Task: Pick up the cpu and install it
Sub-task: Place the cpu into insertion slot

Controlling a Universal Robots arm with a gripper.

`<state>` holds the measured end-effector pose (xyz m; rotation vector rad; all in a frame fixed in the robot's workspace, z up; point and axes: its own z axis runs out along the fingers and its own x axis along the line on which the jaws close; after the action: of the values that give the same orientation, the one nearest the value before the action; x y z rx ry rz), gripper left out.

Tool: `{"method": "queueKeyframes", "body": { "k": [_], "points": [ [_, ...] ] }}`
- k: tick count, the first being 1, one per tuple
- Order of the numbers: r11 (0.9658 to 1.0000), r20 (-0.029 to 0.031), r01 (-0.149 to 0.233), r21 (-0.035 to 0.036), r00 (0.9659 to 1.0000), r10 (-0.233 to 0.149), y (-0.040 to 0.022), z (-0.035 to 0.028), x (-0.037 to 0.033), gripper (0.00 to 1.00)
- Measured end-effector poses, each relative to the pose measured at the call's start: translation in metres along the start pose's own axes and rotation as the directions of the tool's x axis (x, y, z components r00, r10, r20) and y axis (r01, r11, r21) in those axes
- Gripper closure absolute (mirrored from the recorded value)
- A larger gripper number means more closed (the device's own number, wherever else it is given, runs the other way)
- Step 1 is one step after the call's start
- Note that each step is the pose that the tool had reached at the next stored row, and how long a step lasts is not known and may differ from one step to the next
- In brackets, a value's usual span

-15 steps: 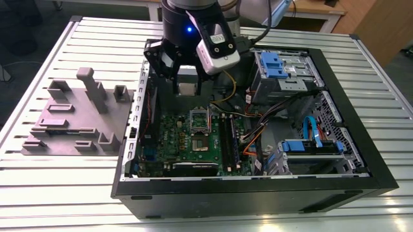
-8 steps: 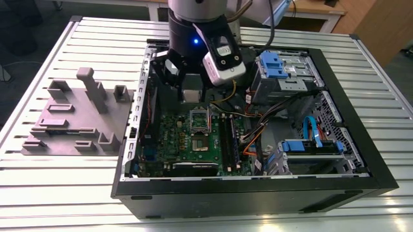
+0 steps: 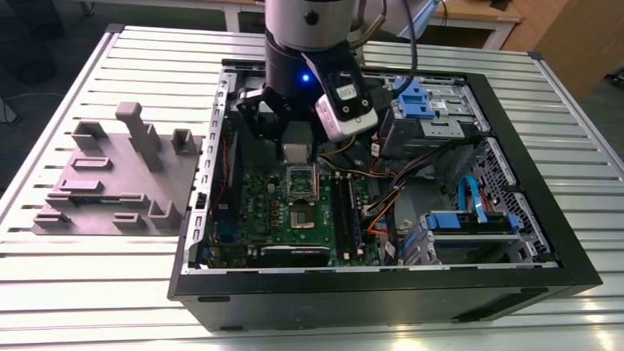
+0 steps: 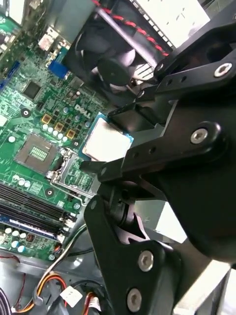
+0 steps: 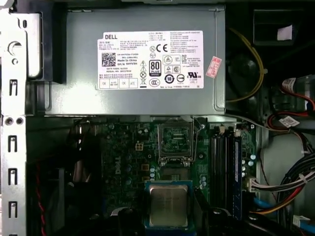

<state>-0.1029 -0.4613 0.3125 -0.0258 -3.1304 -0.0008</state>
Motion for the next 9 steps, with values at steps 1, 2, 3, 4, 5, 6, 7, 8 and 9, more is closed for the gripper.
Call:
{"method": "queueKeyframes", "body": {
  "k": [1, 2, 3, 4, 5, 6, 7, 8, 9],
  "points": [
    [1.0, -0.0002, 0.0, 0.0004, 1.0, 0.0, -0.0024, 0.0017, -0.0006, 0.53],
    [1.0, -0.0002, 0.0, 0.0003, 1.0, 0.0, -0.0044, 0.0035, -0.0012, 0.53],
    [1.0, 0.0, 0.0, -0.0001, 1.0, 0.0, -0.0054, 0.0054, -0.0024, 0.53],
    [1.0, 0.0, 0.0, 0.0, 1.0, 0.0, -0.0058, 0.0072, -0.0046, 0.53],
    [1.0, -0.0001, 0.0, 0.0001, 1.0, 0.0, -0.0059, 0.0088, -0.0067, 0.53],
    [1.0, -0.0001, -0.001, 0.0001, 1.0, 0.001, -0.0059, 0.0106, -0.0087, 0.53],
    [1.0, -0.0001, -0.002, 0.0001, 1.0, 0.002, -0.0058, 0.0126, -0.0104, 0.53],
    [1.0, -0.0001, -0.004, 0.0001, 1.0, 0.004, -0.0058, 0.0143, -0.0113, 0.53],
    [1.0, -0.0001, -0.006, 0.0001, 1.0, 0.006, -0.0058, 0.0161, -0.012, 0.53]
  ]
}}
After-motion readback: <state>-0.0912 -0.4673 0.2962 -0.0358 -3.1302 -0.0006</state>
